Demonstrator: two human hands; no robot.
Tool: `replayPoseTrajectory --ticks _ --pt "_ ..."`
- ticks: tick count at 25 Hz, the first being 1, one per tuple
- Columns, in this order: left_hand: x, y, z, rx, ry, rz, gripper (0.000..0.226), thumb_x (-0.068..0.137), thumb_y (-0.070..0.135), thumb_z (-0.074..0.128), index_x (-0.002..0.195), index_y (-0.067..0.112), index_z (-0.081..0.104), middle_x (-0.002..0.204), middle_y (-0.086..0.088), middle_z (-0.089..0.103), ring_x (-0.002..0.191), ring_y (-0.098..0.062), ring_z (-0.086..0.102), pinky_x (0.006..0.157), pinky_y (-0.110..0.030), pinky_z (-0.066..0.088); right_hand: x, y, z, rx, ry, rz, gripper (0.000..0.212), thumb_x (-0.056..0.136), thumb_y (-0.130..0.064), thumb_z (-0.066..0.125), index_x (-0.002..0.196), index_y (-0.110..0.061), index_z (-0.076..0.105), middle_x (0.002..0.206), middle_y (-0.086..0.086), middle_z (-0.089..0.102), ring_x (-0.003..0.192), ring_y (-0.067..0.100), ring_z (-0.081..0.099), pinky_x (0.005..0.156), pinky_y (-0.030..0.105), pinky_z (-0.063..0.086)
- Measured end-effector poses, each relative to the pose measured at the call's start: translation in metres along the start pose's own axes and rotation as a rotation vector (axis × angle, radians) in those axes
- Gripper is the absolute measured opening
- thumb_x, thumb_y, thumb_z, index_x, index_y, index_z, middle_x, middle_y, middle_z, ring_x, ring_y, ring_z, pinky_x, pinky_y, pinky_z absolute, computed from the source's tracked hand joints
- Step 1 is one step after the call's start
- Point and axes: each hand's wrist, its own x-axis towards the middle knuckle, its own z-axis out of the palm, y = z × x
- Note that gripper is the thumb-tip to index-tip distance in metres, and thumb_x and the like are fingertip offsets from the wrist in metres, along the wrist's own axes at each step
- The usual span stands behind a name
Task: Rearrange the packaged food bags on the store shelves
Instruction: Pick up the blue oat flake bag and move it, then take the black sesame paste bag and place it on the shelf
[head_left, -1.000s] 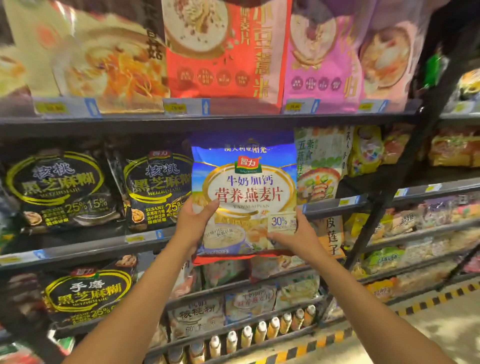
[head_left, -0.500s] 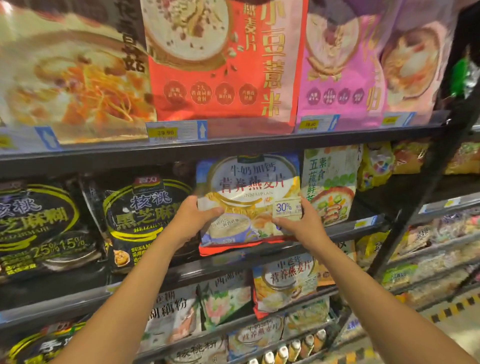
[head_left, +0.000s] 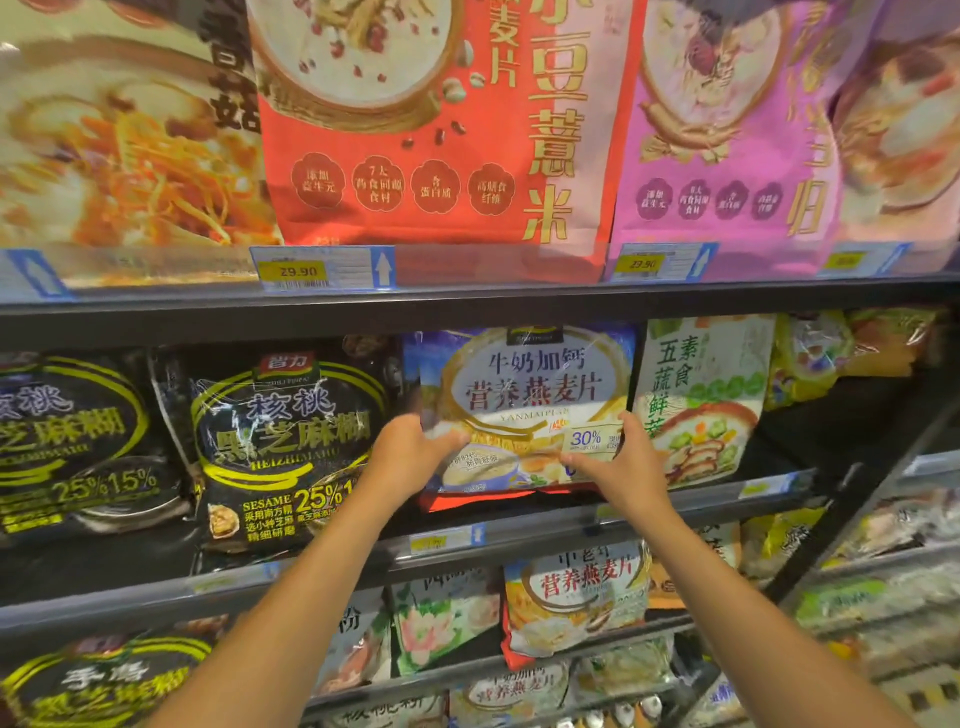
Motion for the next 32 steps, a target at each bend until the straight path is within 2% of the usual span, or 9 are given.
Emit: replayPoseTrajectory --ticks 2,6,9,12,16,19,23,27,32 --pt "-0.003 -0.001 0.007 0.037 0.007 -0.001 0.082 0.064 0.072 0.076 0.116 0.008 0.071 0.103 -0.008 0.077 0.089 -0.026 0.074 0.080 -0.045 0.063 0.001 0.007 -0.002 -0.034 -0.004 0.008 0.097 0.072 -0.047 0.091 0.149 -0.012 0.043 0.147 0.007 0.056 0.136 0.029 0.053 0.102 0.044 0.049" --pt "-0.019 -0.014 0.028 0.069 0.037 0.006 0.047 0.083 0.041 0.085 0.109 0.013 0.058 0.110 -0.006 0.067 0.101 -0.026 0.066 0.090 -0.049 0.057 -0.006 0.028 0.000 -0.096 -0.079 0.027 0.072 0.071 -0.045 0.093 0.125 -0.019 0.053 0.123 0.002 0.070 0.114 0.025 0.066 0.085 0.041 0.057" --pt "-0.032 -0.024 0.037 0.034 0.051 0.021 0.049 0.083 0.039 0.085 0.118 0.024 0.055 0.123 0.000 0.065 0.114 -0.024 0.063 0.099 -0.052 0.054 -0.009 0.037 -0.001 -0.066 -0.121 0.031 0.063 0.072 -0.034 0.094 0.119 -0.024 0.052 0.119 -0.001 0.070 0.112 0.023 0.067 0.086 0.038 0.056" --pt "-0.034 -0.023 0.040 -0.003 0.085 0.024 0.046 0.084 0.032 0.086 0.118 0.024 0.055 0.122 0.002 0.067 0.115 -0.022 0.064 0.099 -0.049 0.054 -0.011 0.040 -0.001 0.007 -0.135 0.047 0.068 0.072 -0.027 0.094 0.126 -0.022 0.053 0.119 -0.002 0.069 0.114 0.022 0.066 0.091 0.037 0.055" --pt "-0.042 -0.018 0.041 -0.008 0.117 -0.003 0.044 0.083 0.033 0.086 0.111 0.029 0.051 0.113 0.007 0.070 0.104 -0.017 0.068 0.090 -0.051 0.060 -0.016 0.040 -0.003 0.074 -0.083 0.014 0.086 0.070 -0.035 0.094 0.142 -0.031 0.047 0.134 -0.003 0.064 0.129 0.024 0.057 0.104 0.051 0.053" --pt "-0.051 -0.017 0.041 0.001 0.141 0.008 0.055 0.081 0.036 0.087 0.120 0.036 0.048 0.123 0.010 0.071 0.112 -0.016 0.069 0.095 -0.052 0.059 -0.025 0.033 -0.012 0.045 -0.003 -0.023 0.093 0.078 -0.038 0.089 0.154 -0.024 0.037 0.150 0.001 0.049 0.139 0.025 0.048 0.111 0.052 0.048" --pt "-0.068 -0.017 0.034 0.124 0.261 0.038 0.104 0.083 0.043 0.086 0.163 0.027 0.021 0.164 0.004 0.042 0.148 -0.020 0.044 0.115 -0.048 0.046 -0.041 0.022 -0.019 0.117 0.098 -0.134 0.079 0.083 -0.031 0.084 0.148 -0.024 0.040 0.137 -0.001 0.047 0.126 0.021 0.052 0.102 0.046 0.052" --pt "-0.090 -0.033 0.010 0.278 0.414 0.106 0.097 0.088 0.042 0.082 0.164 0.026 0.025 0.164 0.002 0.039 0.153 -0.019 0.034 0.123 -0.040 0.035 -0.065 0.002 0.004 0.196 0.033 -0.255 0.065 0.086 -0.027 0.081 0.141 -0.020 0.046 0.120 -0.004 0.051 0.113 0.020 0.056 0.092 0.038 0.051" --pt "-0.112 -0.067 -0.040 0.366 0.525 0.057 0.095 0.089 0.045 0.080 0.164 0.024 0.025 0.167 0.003 0.032 0.157 -0.019 0.024 0.129 -0.042 0.026 -0.095 -0.024 0.055 0.234 -0.160 -0.369 0.063 0.086 -0.032 0.081 0.138 -0.029 0.046 0.126 -0.012 0.050 0.115 0.005 0.053 0.096 0.036 0.053"
